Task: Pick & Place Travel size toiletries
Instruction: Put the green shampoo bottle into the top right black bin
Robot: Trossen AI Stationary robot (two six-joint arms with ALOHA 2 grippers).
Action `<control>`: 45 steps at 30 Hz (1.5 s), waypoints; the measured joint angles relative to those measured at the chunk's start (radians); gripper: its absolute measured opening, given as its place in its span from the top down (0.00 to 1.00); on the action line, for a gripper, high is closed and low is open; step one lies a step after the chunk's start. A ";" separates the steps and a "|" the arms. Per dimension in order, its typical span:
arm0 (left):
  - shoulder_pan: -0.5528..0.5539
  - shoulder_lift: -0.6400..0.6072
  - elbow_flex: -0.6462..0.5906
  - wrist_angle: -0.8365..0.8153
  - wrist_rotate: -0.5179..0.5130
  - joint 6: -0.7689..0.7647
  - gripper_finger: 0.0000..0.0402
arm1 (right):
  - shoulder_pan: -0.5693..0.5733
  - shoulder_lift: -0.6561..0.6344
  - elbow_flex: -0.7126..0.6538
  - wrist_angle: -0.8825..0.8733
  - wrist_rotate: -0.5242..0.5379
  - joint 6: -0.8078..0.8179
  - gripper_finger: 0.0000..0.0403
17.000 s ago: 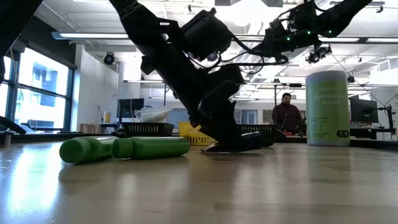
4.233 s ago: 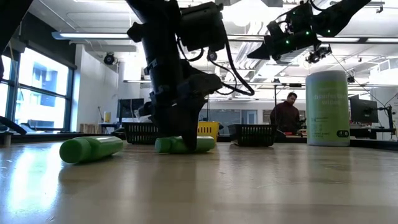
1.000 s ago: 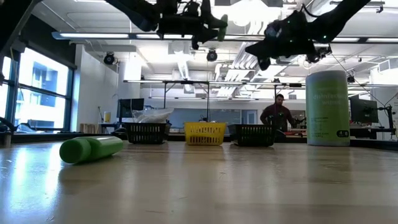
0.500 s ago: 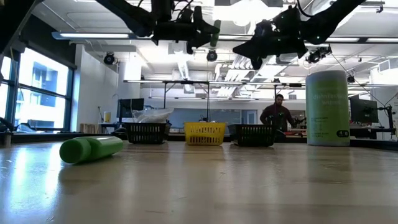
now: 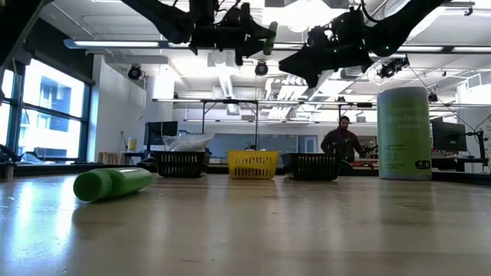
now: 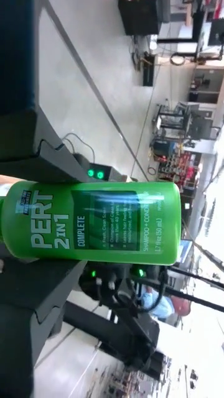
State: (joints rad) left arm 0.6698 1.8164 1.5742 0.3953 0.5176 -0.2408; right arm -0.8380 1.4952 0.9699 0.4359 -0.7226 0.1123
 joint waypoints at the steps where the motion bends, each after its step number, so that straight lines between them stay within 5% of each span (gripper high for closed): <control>1: -0.005 0.000 0.000 -0.006 -0.001 0.000 0.57 | 0.002 0.000 0.000 0.005 0.001 0.000 0.74; 7: -0.025 0.000 0.000 -0.006 -0.020 0.009 0.57 | 0.043 0.000 0.000 0.014 -0.009 0.009 0.50; 12: -0.051 0.000 0.000 -0.011 -0.030 0.023 0.57 | 0.079 0.000 0.000 0.044 0.041 -0.006 0.43; 36: -0.070 0.000 0.000 -0.036 -0.029 0.026 0.57 | 0.100 0.000 0.000 0.199 0.082 0.070 0.50; 45: -0.071 0.000 0.000 -0.036 -0.030 0.026 0.57 | 0.100 0.000 0.000 0.206 0.100 0.068 0.60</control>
State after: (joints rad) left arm 0.5991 1.8168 1.5742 0.3595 0.4881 -0.2146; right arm -0.7376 1.4952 0.9699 0.6415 -0.6228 0.1804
